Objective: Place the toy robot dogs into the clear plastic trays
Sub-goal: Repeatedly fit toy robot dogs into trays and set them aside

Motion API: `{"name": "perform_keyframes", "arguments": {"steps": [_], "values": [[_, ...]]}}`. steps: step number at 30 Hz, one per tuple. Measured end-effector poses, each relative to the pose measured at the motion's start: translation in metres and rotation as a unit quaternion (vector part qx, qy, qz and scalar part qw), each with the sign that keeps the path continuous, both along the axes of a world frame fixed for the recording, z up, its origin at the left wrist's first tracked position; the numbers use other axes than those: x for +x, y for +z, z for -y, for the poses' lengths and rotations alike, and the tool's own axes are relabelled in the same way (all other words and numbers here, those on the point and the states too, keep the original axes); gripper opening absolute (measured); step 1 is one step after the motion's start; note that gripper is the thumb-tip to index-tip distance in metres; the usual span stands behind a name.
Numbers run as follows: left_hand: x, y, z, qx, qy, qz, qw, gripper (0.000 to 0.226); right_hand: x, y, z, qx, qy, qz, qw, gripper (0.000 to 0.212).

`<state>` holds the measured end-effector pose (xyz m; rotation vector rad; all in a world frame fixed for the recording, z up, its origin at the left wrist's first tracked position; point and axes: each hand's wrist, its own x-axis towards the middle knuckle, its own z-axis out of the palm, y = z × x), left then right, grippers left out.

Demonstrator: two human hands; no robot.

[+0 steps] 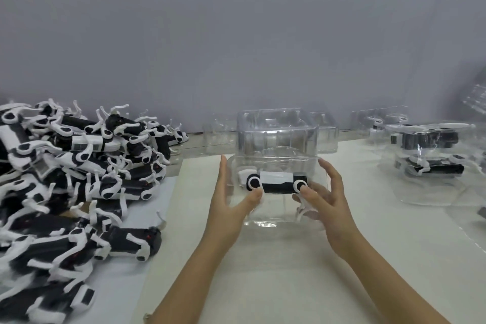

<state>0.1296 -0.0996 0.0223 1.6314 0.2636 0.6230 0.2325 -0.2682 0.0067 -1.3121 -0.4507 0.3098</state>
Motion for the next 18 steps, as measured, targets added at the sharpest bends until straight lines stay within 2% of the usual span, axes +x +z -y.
{"name": "perform_keyframes", "arguments": {"steps": [3, 8, 12, 15, 18], "values": [[-0.001, -0.007, -0.001, -0.011, 0.006, -0.001, 1.0, 0.08, -0.001, 0.002, -0.001, -0.016, -0.006, 0.018, 1.0, 0.069], [-0.001, -0.014, 0.003, 0.035, 0.04, 0.004, 0.999, 0.082, -0.005, -0.001, -0.004, -0.027, -0.038, 0.041, 0.998, 0.068], [-0.002, -0.015, 0.003, 0.002, 0.032, 0.001, 0.999, 0.082, -0.001, 0.003, -0.004, -0.066, -0.035, 0.034, 0.997, 0.068], [-0.005, -0.019, 0.0, 0.002, 0.007, -0.035, 0.999, 0.094, 0.004, 0.007, 0.001, -0.099, -0.006, -0.013, 0.995, 0.07], [-0.009, -0.025, -0.005, -0.044, -0.019, -0.075, 0.996, 0.114, 0.004, 0.011, 0.008, -0.161, 0.016, -0.041, 0.986, 0.063]]}}
